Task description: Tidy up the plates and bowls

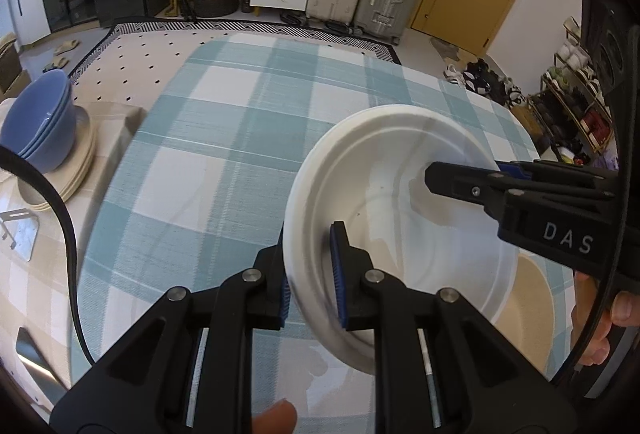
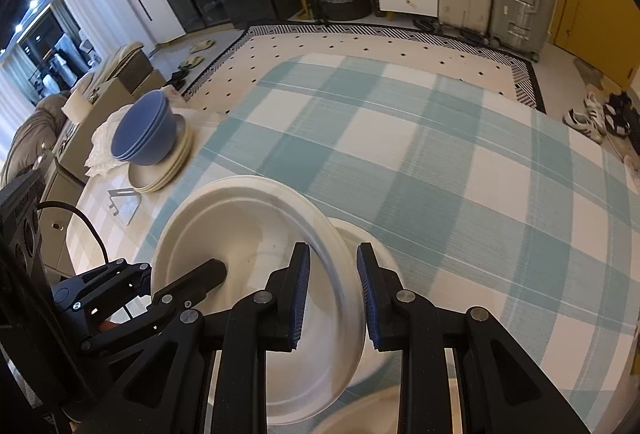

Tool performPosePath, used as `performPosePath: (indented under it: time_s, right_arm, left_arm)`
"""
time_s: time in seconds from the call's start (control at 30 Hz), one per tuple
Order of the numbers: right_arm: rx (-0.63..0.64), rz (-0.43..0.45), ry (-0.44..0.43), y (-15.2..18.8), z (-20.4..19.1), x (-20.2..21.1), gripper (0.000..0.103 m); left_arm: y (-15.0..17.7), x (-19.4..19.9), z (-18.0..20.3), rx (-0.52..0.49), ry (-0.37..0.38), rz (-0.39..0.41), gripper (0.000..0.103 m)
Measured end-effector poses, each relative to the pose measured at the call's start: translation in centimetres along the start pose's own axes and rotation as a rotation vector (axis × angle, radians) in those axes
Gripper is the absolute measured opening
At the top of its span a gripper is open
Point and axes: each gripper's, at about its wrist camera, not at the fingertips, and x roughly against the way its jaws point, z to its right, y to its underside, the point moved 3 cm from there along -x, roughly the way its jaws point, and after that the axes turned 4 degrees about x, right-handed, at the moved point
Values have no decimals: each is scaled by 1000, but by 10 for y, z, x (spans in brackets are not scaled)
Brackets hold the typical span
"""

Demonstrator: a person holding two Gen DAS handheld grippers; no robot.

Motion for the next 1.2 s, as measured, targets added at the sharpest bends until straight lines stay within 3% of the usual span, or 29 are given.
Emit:
performPosePath:
  time_s: [0.23,0.77,0.83,0.9,1.03,1.1,1.17,1.2]
  right_arm:
    - [-24,-17,7,9,15,-9,25]
    - [-31,-37,46,14,26,-21,25]
    - [-36,-36,43,15,28,-21,25]
    - [-36,-38,44,15,29,-20,25]
    - [-35,-38,37,17,29,-19,27]
    - [-33,-37,34,18,28,-18,34]
    - [-34,-27,25,18,29,-15,49]
    - [-35,-23,24,19,29,-14,50]
  left_arm:
    - [5,-18,13,-19,8,-29,14]
    - [1,-43,-8,-19,-25,-60,15]
    - [1,-44,-10,-16,-30,-60,21]
    - [1,-42,-12,-11,-31,-59,53]
    - [0,-40,-14,-6,-22,-51,61]
    - [1,-40,-13,-10,-17,-49,76]
    - [2,-40,-12,-12,-14,-49,76]
    - [2,-40,-11,-12,-14,-51,76]
